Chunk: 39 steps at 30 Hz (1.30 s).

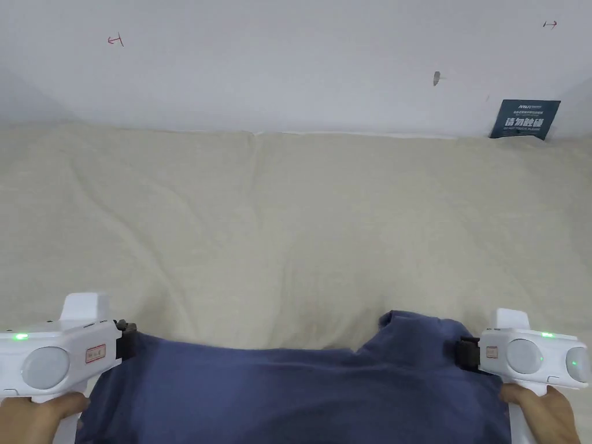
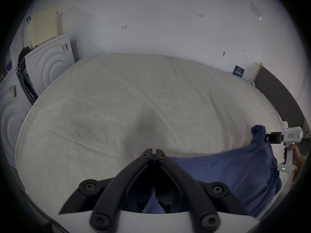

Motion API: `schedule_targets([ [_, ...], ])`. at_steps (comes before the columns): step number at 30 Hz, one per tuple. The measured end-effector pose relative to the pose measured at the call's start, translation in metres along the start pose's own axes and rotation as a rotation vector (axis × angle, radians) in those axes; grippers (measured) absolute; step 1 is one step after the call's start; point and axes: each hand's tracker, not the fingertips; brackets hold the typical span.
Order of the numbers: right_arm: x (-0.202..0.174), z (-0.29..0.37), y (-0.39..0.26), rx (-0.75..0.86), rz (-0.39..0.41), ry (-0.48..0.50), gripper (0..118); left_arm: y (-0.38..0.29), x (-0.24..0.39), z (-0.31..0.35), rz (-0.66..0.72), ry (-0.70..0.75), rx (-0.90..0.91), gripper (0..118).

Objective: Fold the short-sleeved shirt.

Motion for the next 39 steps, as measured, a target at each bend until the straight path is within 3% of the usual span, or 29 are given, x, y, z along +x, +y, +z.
schedule_targets([
  [1,0.002,-0.005,-0.002,-0.017,0.001,0.017,62,-0.001,-0.002,0.001,0.001,0.000,-0.001,2],
  [2,0.001,0.000,-0.002,0.023,0.005,-0.009,49,-0.001,-0.004,0.003,0.005,0.001,-0.002,2],
  [4,0.002,0.010,-0.001,0.018,0.002,0.024,4,-0.004,-0.007,0.005,0.014,0.005,-0.001,2],
  [8,-0.002,0.032,-0.008,0.068,0.112,0.012,4,-0.011,-0.013,0.015,0.046,0.014,0.003,2],
  [16,0.024,0.143,-0.041,0.279,0.048,0.141,4,-0.033,-0.016,0.063,0.080,0.027,0.037,2],
  [23,0.051,0.225,-0.112,0.322,-0.058,0.240,4,-0.073,-0.030,0.111,0.119,0.038,0.040,2],
  [30,0.058,0.233,-0.196,0.242,-0.068,0.244,4,-0.142,-0.040,0.130,0.131,0.038,-0.053,2],
  [39,0.068,0.181,-0.257,0.078,-0.135,0.144,4,-0.208,-0.047,0.104,0.138,0.074,-0.179,2],
])
